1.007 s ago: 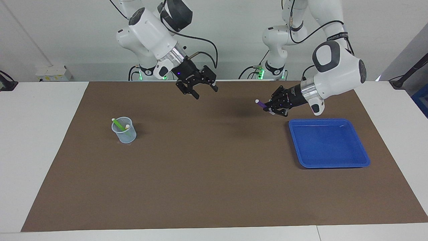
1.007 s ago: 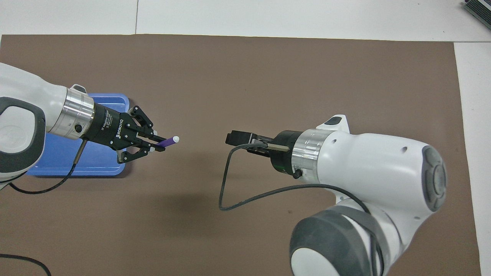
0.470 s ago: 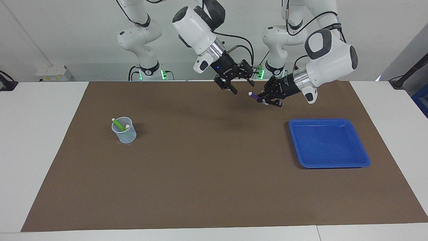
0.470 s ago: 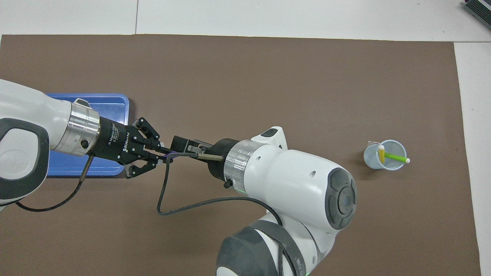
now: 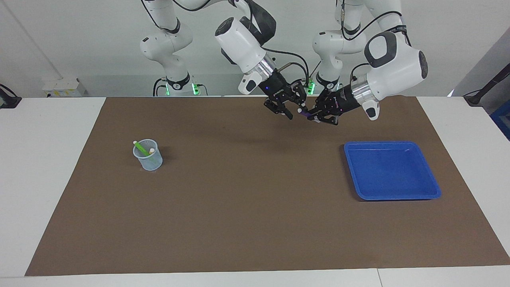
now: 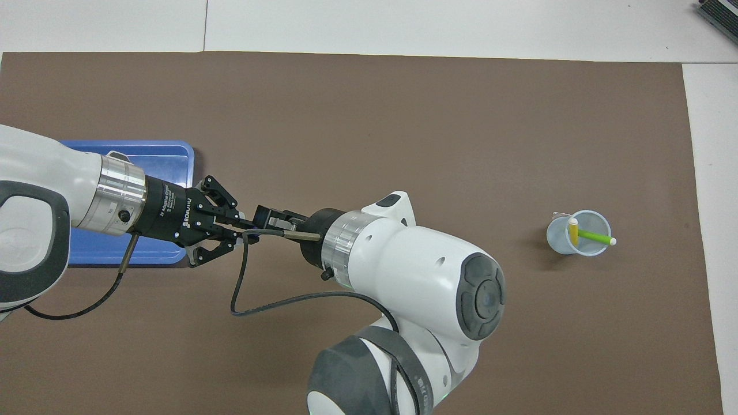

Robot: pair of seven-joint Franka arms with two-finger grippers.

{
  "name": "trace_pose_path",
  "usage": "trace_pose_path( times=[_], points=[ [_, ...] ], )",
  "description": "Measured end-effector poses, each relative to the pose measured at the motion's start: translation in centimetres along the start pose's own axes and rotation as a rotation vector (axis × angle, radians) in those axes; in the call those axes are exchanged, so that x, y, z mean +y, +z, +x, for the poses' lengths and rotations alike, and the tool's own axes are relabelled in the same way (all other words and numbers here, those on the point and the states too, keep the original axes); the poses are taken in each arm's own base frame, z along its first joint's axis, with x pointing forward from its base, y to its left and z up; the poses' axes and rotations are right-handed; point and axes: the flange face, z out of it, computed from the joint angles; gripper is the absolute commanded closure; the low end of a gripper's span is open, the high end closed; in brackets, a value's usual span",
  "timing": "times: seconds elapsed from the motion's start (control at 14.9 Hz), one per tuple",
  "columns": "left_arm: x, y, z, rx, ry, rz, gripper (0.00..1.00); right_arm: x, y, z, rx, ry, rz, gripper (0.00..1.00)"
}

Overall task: Transfer and insert pens with both arms
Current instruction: 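Grasp the purple pen with the right gripper from the left gripper, then open the left gripper and pull the purple pen away with the right gripper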

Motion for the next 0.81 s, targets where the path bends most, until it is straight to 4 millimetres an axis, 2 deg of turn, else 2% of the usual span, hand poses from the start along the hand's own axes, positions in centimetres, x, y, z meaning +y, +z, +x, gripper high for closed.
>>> trace_pose_path(
  times=[0.07, 0.2, 0.54, 0.81],
  points=[
    [0.01, -0.01, 0.00, 0.000, -0.002, -0.001, 1.00, -0.11, -0.01, -0.08, -0.001, -0.002, 0.001, 0.40],
    [0.04, -0.03, 0.01, -0.003, -0.007, -0.003, 1.00, -0.28, 0.00, -0.25, -0.002, -0.005, 0.003, 0.48],
    [0.06, -0.05, -0.03, -0.010, -0.014, -0.005, 1.00, -0.46, 0.26, -0.74, -0.009, -0.010, 0.003, 0.50],
    [0.06, -0.04, -0.01, -0.010, -0.017, -0.005, 1.00, -0.44, 0.29, -0.75, -0.010, -0.010, 0.002, 0.69]
  ],
)
